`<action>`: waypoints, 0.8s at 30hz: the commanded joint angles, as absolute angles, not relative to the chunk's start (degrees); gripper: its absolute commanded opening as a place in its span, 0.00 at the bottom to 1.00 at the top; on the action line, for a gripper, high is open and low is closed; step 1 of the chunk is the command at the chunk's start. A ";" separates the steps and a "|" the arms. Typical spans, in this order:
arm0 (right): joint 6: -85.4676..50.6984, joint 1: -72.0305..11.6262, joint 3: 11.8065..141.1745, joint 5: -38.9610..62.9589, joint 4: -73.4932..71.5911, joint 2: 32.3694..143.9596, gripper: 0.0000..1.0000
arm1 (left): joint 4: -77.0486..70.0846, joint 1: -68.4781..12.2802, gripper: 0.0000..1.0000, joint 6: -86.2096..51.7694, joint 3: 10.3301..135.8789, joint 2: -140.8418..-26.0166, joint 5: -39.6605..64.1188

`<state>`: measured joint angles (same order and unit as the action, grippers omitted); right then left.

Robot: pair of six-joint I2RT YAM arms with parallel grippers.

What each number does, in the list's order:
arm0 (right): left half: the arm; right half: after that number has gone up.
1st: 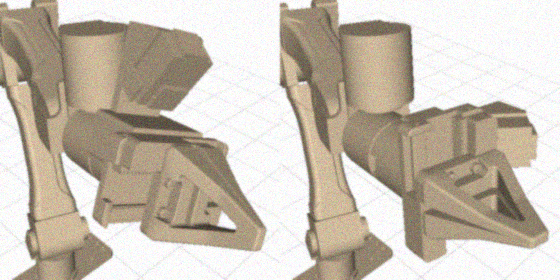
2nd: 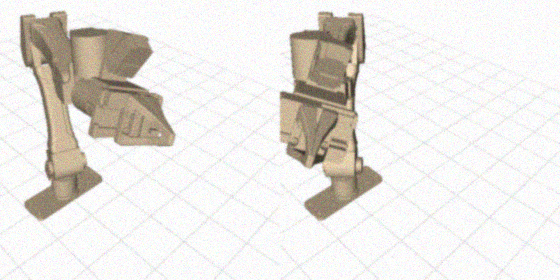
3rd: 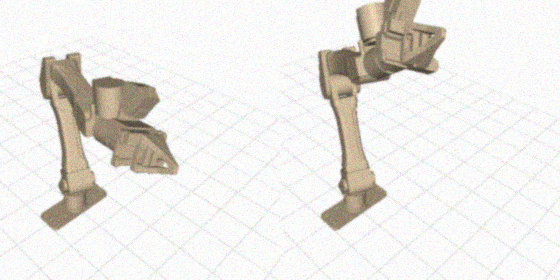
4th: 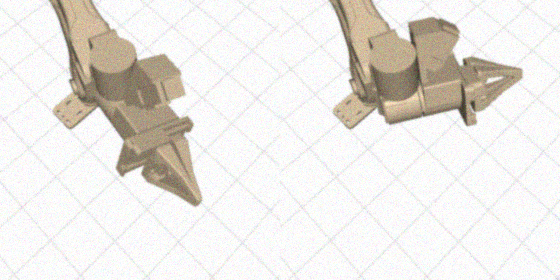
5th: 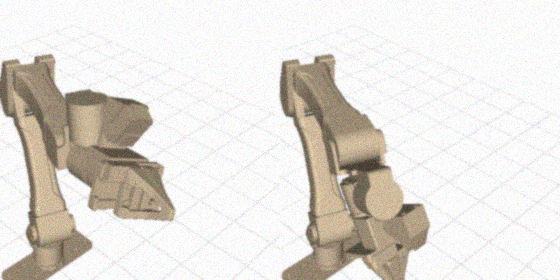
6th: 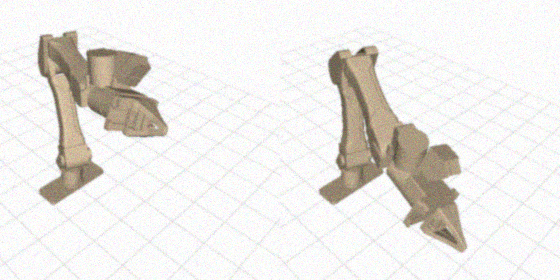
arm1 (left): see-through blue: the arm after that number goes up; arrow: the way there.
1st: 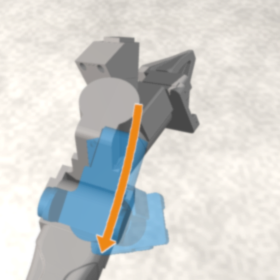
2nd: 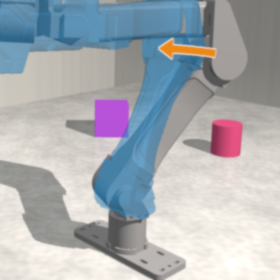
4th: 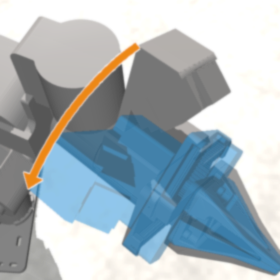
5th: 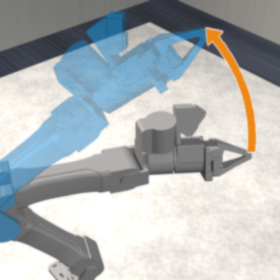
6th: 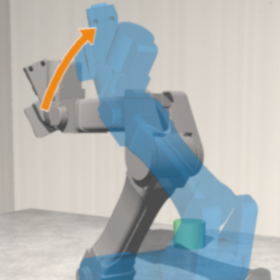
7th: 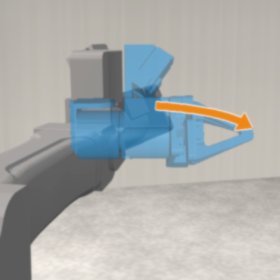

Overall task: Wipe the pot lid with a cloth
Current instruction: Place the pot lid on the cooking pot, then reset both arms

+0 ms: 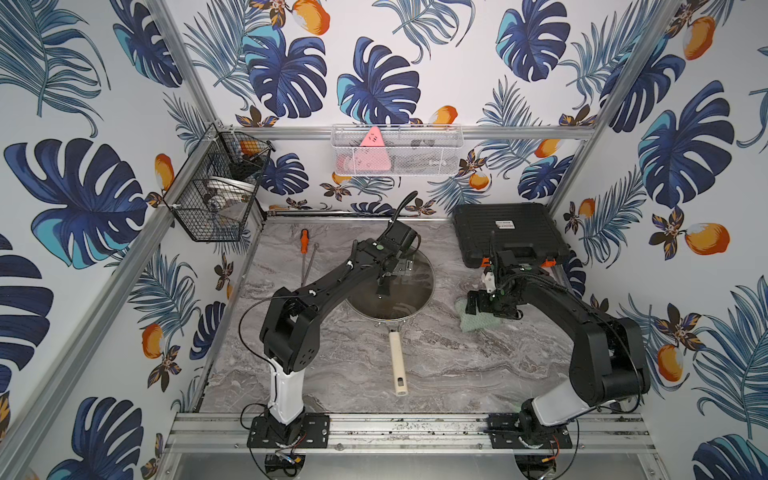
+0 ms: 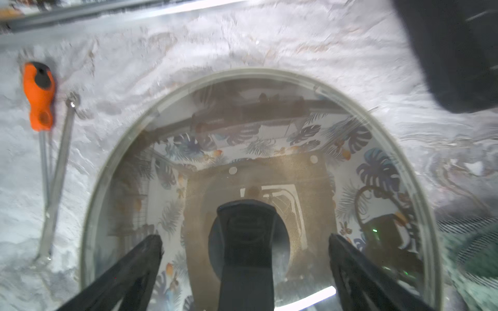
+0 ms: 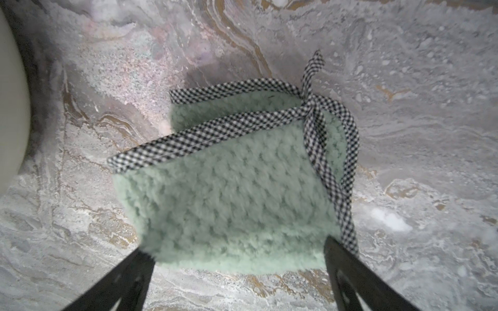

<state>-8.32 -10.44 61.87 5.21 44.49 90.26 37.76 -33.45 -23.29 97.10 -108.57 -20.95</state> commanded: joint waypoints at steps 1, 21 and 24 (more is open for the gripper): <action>-8.14 -10.43 61.92 5.06 44.26 89.61 1.00 | 33.99 -33.48 0.99 -21.50 94.91 -104.47 -22.05; -7.01 -10.50 67.35 4.94 54.46 83.98 1.00 | 13.45 -14.56 0.99 -12.98 60.86 -80.31 -13.78; -5.48 -10.08 67.50 11.32 52.80 81.12 1.00 | 10.90 -14.15 0.99 -15.02 59.67 -80.74 -11.27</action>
